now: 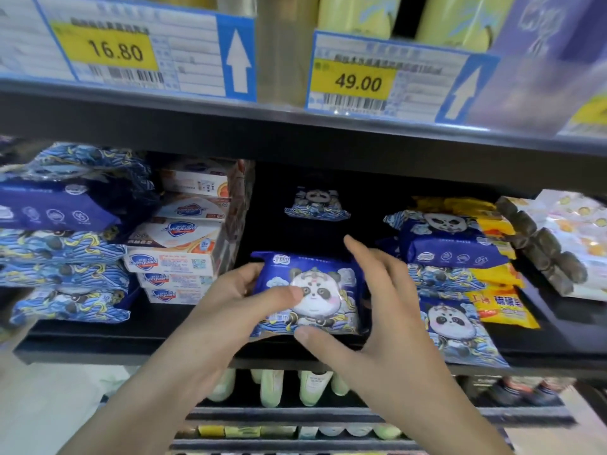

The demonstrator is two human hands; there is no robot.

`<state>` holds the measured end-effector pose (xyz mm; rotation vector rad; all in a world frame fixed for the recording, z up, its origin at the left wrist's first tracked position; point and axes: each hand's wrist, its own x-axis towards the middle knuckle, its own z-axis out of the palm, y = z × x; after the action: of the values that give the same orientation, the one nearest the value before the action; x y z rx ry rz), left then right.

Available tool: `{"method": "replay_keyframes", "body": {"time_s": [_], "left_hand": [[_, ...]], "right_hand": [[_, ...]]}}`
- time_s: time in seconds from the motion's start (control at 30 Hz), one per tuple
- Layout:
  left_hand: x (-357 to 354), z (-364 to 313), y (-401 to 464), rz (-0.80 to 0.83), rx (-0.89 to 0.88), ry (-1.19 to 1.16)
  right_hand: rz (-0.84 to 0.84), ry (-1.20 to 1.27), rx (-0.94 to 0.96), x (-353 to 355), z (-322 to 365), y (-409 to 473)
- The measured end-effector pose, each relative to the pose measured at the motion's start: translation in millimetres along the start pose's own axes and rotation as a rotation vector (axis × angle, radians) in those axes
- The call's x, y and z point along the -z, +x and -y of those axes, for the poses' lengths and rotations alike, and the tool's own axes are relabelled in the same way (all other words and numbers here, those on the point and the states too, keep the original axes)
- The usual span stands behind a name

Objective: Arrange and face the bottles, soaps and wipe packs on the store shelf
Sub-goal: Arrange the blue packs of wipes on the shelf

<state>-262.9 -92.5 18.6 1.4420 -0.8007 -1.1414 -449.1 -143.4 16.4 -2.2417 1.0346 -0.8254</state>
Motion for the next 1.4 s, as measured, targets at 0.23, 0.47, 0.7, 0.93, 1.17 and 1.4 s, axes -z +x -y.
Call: {"method": "replay_keyframes", "body": {"time_s": [0.23, 0.47, 0.7, 0.93, 1.17, 1.4], "left_hand": [[2.0, -5.9, -4.2, 0.001, -0.053, 0.002], [0.8, -3.0, -6.5, 0.025, -0.128, -0.006], [1.0, 5.6, -3.7, 0.056, -0.155, -0.026], [18.4, 6.4, 2.1, 0.050, 0.051, -0.309], [7.2, -7.3, -6.9, 0.065, 0.199, -0.249], [0.7, -5.7, -6.7, 0.088, 0.263, -0.207]], "right_hand": [[0.096, 0.588, -0.302, 25.6, -1.4, 15.3], [0.264, 0.665, -0.333, 27.5, -1.9, 24.7], [0.230, 0.688, -0.281, 21.9, -6.4, 26.7], [0.109, 0.640, -0.076, 18.9, -13.0, 24.8], [0.064, 0.405, 0.228, 15.9, -18.3, 18.5], [0.120, 0.329, 0.330, 14.4, -25.2, 15.8]]}}
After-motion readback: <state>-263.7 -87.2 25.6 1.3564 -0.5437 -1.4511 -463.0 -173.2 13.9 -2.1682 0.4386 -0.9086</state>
